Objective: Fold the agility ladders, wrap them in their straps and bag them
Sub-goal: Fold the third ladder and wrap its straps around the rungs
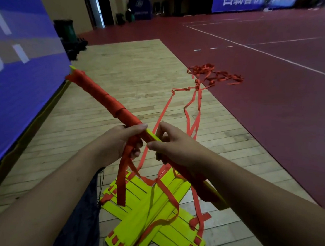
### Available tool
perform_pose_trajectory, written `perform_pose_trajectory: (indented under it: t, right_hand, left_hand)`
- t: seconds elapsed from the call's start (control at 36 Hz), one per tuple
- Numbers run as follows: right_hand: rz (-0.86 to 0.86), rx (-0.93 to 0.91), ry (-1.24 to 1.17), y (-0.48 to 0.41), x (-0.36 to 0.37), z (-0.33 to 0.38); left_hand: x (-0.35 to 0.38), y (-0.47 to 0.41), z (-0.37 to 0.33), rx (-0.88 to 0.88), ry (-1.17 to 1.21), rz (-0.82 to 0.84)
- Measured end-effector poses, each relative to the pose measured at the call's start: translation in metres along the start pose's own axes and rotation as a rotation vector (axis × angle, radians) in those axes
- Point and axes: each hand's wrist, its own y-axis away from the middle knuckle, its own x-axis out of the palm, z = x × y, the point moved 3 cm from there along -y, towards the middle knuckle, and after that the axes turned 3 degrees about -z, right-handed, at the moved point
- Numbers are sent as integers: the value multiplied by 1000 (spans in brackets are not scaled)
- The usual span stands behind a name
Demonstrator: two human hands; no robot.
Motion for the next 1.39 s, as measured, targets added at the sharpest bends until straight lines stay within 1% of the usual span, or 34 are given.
perform_pose_trajectory:
  t: [0.06, 0.14, 0.19, 0.31, 0.39, 0.44, 0.5, 0.53, 0.61, 0.67, 0.69, 0.72, 0.81, 0.83, 0.89, 0.92, 0.97, 1.03, 1.11, 1.17, 1.25, 1.28, 1.33, 1.39]
  right_hand:
    - [-17, 16, -59, 1, 0, 1]
    - [-12, 68, -231, 3, -4, -1]
    - [19, 114, -297, 1, -3, -3]
    - [146, 219, -418, -9, 5, -7]
    - [154, 205, -436, -10, 5, -8]
    - [84, 152, -342, -7, 1, -7]
    - [47, 112, -190, -3, -1, -5]
    - [53, 106, -174, -2, 0, -6]
    - [72, 148, -293, 2, 10, -9]
    - [28, 176, -350, 2, 10, -12]
    - [-11, 172, -325, 1, 9, -13]
    - [-51, 152, -240, 0, 7, -13]
    - [-130, 47, 133, -3, 6, -9]
    - [-136, 24, 205, -3, 7, -7]
    - [-118, 9, 231, -2, 10, -6]
    - [-96, 17, 181, 0, 11, -5]
    - [-48, 72, 7, 1, 11, -4]
    - [3, 153, -139, 2, 8, -7]
    - [141, 233, -325, 6, 8, -10]
    - [195, 225, -401, 8, 8, -10]
    - [179, 228, -470, 7, 7, -6]
    - [200, 219, -502, 6, 8, -3]
    - [297, 204, -595, 6, 12, 0]
    - [372, 201, -665, 7, 18, -1]
  left_hand:
    - [-1, -1, -1, 23, 44, 2]
    - [-3, -1, -7, 70, 96, -1]
    - [-4, 0, -10, 104, 114, -30]
    - [-7, 1, -11, 141, 156, -64]
    - [-13, -1, -8, 153, 165, -43]
    - [-15, -2, -9, 142, 171, 12]
    - [-15, -2, -8, 86, 142, 5]
    - [-14, -1, -6, 37, 118, -16]
    - [-10, 0, 4, -106, -59, -13]
    - [-8, 1, 11, -155, -228, -19]
    - [-5, 1, 11, -153, -275, -31]
    - [-1, 0, 12, -146, -272, -36]
    - [16, -4, 12, -137, -101, -67]
    - [20, -6, 12, -119, -78, -100]
    - [20, -10, 12, -79, -62, -153]
    - [18, -10, 10, -66, -37, -161]
    - [11, -8, 4, -43, 20, -125]
    - [2, -4, -3, 6, 71, -45]
    - [-7, 2, -8, 71, 110, 61]
    - [-12, 5, -8, 99, 129, 61]
    - [-20, 6, -11, 156, 198, 77]
    - [-22, 6, -12, 179, 214, 86]
    - [-26, 6, -13, 198, 209, 109]
    - [-27, 7, -12, 169, 178, 148]
